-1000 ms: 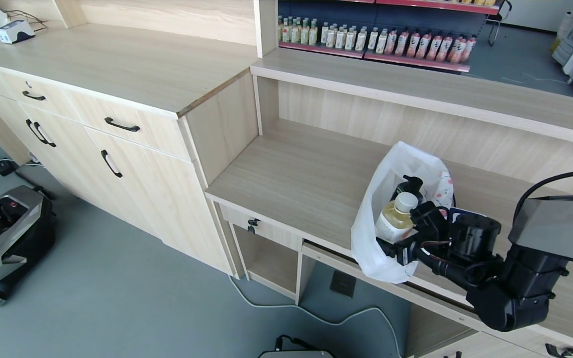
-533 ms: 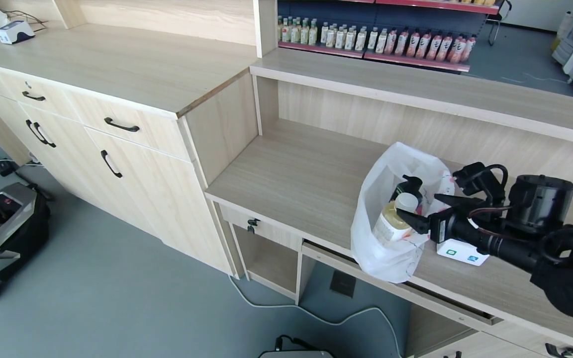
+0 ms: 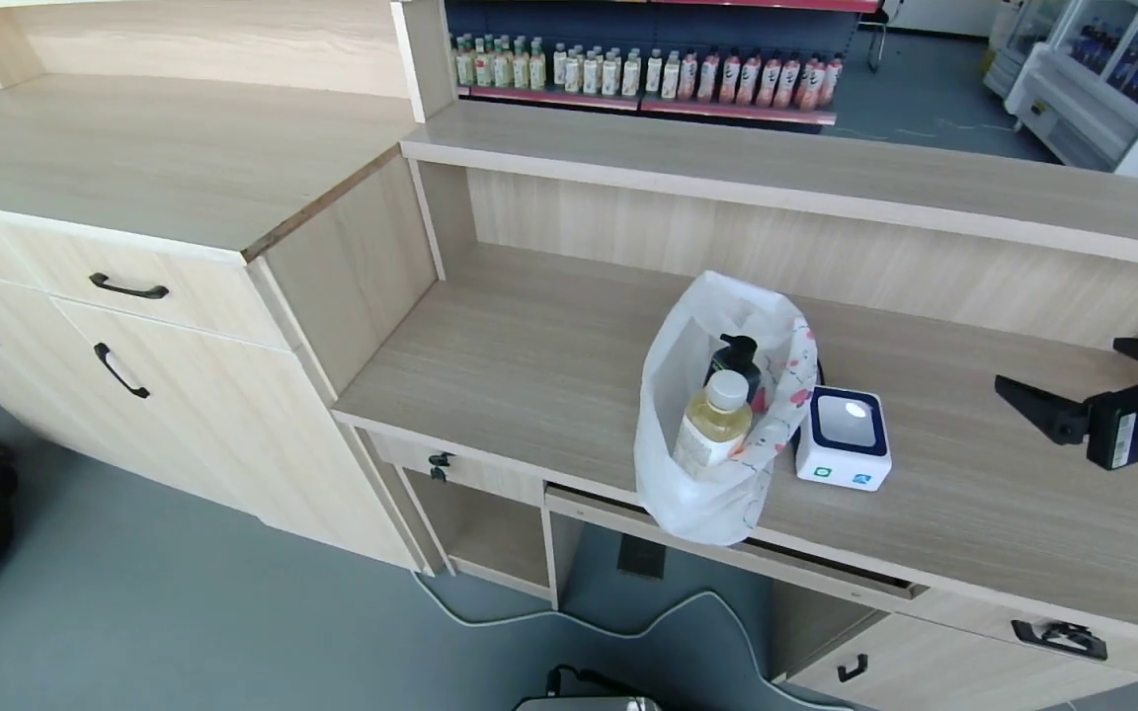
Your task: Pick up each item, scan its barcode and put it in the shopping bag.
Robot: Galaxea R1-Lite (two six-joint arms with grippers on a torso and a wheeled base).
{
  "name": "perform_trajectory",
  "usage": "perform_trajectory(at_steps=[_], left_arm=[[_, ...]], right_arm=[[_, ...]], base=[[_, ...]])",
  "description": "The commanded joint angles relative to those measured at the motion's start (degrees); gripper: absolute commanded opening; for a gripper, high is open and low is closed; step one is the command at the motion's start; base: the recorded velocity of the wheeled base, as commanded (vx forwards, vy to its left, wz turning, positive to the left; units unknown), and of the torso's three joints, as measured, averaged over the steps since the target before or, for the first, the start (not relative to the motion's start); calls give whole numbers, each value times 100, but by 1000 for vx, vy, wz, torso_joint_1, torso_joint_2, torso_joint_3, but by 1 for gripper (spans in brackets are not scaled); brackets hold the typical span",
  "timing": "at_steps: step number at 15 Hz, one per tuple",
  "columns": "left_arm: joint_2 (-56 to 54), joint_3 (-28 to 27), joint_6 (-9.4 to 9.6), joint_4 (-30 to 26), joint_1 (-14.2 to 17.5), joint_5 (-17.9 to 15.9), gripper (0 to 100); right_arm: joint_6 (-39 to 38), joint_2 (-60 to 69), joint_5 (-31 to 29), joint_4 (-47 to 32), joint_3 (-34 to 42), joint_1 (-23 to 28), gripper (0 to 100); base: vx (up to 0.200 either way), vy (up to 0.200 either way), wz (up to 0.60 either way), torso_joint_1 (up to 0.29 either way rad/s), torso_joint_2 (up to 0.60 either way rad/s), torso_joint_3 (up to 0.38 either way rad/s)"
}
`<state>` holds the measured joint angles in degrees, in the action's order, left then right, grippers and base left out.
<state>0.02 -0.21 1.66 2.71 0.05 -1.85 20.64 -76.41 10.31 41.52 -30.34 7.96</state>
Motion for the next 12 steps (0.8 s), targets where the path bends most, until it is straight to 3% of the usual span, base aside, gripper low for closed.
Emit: perform_trajectory(at_steps=[1,3,7,10,12], left_arm=[[-2,3,1,2,4,1,100],[-2,3,1,2,4,1,100],[-2,3,1,2,4,1,100],[-2,3,1,2,4,1,100],[-2,3,1,2,4,1,100]], right_arm=[[-350,1216,-548,-1102,-314,241,100],[-684,2007,-926,-2210,-341,373,100],[-1123,2675,-1357,-2816,-77,584,100],[-1888,3642,-1172,-2781,855,390,100],[-1827,4600,-1172,-2772,1786,285,100]], base=[[0,0,-600,-2,2,2],[0,0,-600,0,5,5],[0,0,-600,-2,0,2],[0,0,-200,1,-1,1],[0,0,0,0,0,0]])
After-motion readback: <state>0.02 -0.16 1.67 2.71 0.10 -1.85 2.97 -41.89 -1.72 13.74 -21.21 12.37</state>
